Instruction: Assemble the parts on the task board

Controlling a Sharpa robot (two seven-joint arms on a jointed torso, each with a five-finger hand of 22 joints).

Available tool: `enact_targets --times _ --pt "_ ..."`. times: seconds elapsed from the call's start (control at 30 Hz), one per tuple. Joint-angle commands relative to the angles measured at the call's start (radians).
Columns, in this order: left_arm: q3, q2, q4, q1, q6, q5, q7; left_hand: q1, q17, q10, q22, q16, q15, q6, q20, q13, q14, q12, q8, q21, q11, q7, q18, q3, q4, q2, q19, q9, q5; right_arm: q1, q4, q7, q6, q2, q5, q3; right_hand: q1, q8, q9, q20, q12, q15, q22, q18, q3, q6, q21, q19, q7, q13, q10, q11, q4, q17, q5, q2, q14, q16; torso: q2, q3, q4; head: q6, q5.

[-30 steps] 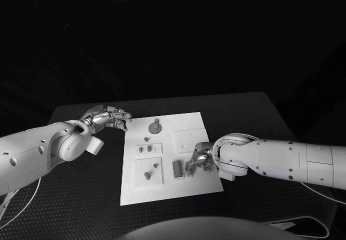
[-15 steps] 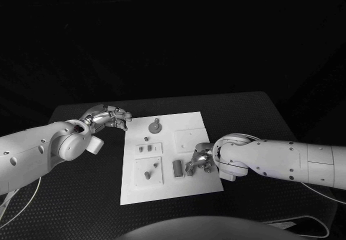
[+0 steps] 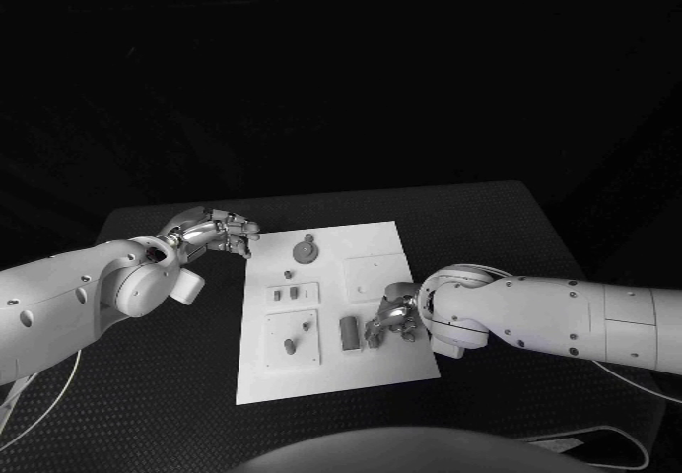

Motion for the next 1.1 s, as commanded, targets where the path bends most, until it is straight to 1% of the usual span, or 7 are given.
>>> enact_targets --times 0.03,0.07,0.1,0.27,0.87,0.97,1.1 --pt "0.001 0.001 0.003 0.0 0.009 -0.001 0.004 -0.005 0.002 -0.005 -0.001 -0.006 0.004 -0.001 0.0 -0.002 -0.001 0.004 0.002 -0.002 0.0 -0.006 0.017 -0.006 0.0 -0.004 -0.005 -0.001 -0.005 -0.002 0.006 0.025 0.021 0.005 0.01 0.0 -0.014 -0.005 -0.002 0.005 -0.007 -0.002 0.013 0.01 -0.003 -0.004 -0.006 0.004 0.012 -0.001 0.004 -0.005 0.006 -0.001 0.003 -0.014 -0.009 -0.007 0.0 -0.0003 0.0 0.0 0.0" --pt "0.001 0.001 0.002 0.0 0.009 -0.001 0.003 -0.005 0.002 -0.005 -0.001 -0.006 0.004 -0.001 0.0 -0.002 -0.001 0.004 0.002 -0.002 0.0 -0.006 0.017 -0.006 0.0 -0.004 -0.005 -0.001 -0.005 -0.002 0.005 0.025 0.016 0.005 0.01 0.0 -0.018 -0.005 -0.002 0.005 -0.008 -0.002 0.013 0.01 -0.003 -0.005 -0.006 0.004 0.012 -0.001 0.003 -0.004 0.009 -0.001 0.003 -0.02 -0.009 -0.008 0.0 -0.0003 0.0 0.0 0.0" --pt "0.001 0.001 0.003 0.0 0.01 -0.001 0.003 -0.005 0.002 -0.005 -0.001 -0.006 0.004 -0.001 0.0 -0.002 -0.001 0.004 0.002 -0.002 0.0 -0.006 0.017 -0.006 0.0 -0.004 -0.005 -0.001 -0.005 -0.002 0.005 0.025 0.013 0.005 0.01 0.0 -0.031 -0.007 -0.004 0.006 -0.009 -0.002 0.012 0.01 -0.001 -0.006 -0.009 0.004 0.013 -0.001 0.001 -0.004 0.02 -0.002 0.003 -0.036 -0.01 -0.009 0.0 -0.0003 0.0 0.0 0.0" --pt "0.001 0.0 0.002 0.0 0.01 -0.001 0.002 -0.005 0.002 -0.005 -0.001 -0.006 0.004 -0.002 0.0 -0.002 -0.001 0.004 0.002 -0.002 0.0 -0.006 0.017 -0.006 0.0 -0.004 -0.005 -0.002 -0.005 -0.002 0.005 0.028 -0.003 0.005 0.01 0.0 -0.06 -0.008 -0.006 0.005 -0.01 -0.001 0.011 0.01 0.012 -0.007 -0.013 0.008 0.014 0.0 -0.002 -0.003 0.053 -0.002 0.003 -0.068 -0.011 -0.01 0.0 0.0003 0.0002 0.001 0.001" --pt "0.001 0.0 0.002 0.0 0.01 -0.001 0.001 -0.005 0.002 -0.006 -0.001 -0.007 0.004 -0.002 0.0 -0.002 -0.001 0.004 0.002 -0.002 0.0 -0.006 0.017 -0.006 0.0 -0.005 -0.005 -0.002 -0.005 -0.002 0.006 0.036 -0.004 0.002 0.006 0.0 -0.059 -0.008 -0.007 0.003 -0.01 -0.002 0.013 0.01 0.022 -0.007 -0.014 0.009 0.013 0.001 -0.002 -0.003 0.056 -0.002 0.003 -0.066 -0.01 -0.01 0.0 0.0003 -0.0001 0.003 0.002" --pt "0.001 0.0 0.002 0.0 0.01 -0.001 0.001 -0.005 0.002 -0.006 -0.001 -0.007 0.004 -0.002 0.0 -0.002 -0.001 0.004 0.002 -0.002 0.0 -0.006 0.017 -0.006 0.0 -0.005 -0.005 -0.002 -0.005 -0.002 0.009 0.047 0.001 -0.003 -0.002 0.0 -0.066 -0.008 -0.007 0.003 -0.01 -0.001 0.014 0.01 0.022 -0.008 -0.015 0.009 0.014 0.001 -0.002 -0.003 0.058 -0.002 0.003 -0.085 -0.011 -0.01 0.0 0.0001 0.0 0.003 0.002" --pt "0.001 0.0 0.002 0.0 0.009 -0.001 0.0 -0.005 0.002 -0.006 -0.001 -0.007 0.004 -0.002 0.0 -0.002 -0.001 0.004 0.001 -0.002 0.0 -0.006 0.017 -0.006 0.0 -0.005 -0.005 -0.002 -0.005 -0.002 0.02 0.07 0.001 -0.015 -0.015 0.0 -0.066 -0.008 -0.007 0.002 -0.01 -0.002 0.014 0.01 0.036 -0.007 -0.017 0.012 0.013 0.002 -0.002 -0.003 0.073 -0.002 0.003 -0.125 -0.01 -0.011 0.0 0.0003 0.0002 0.004 0.001"
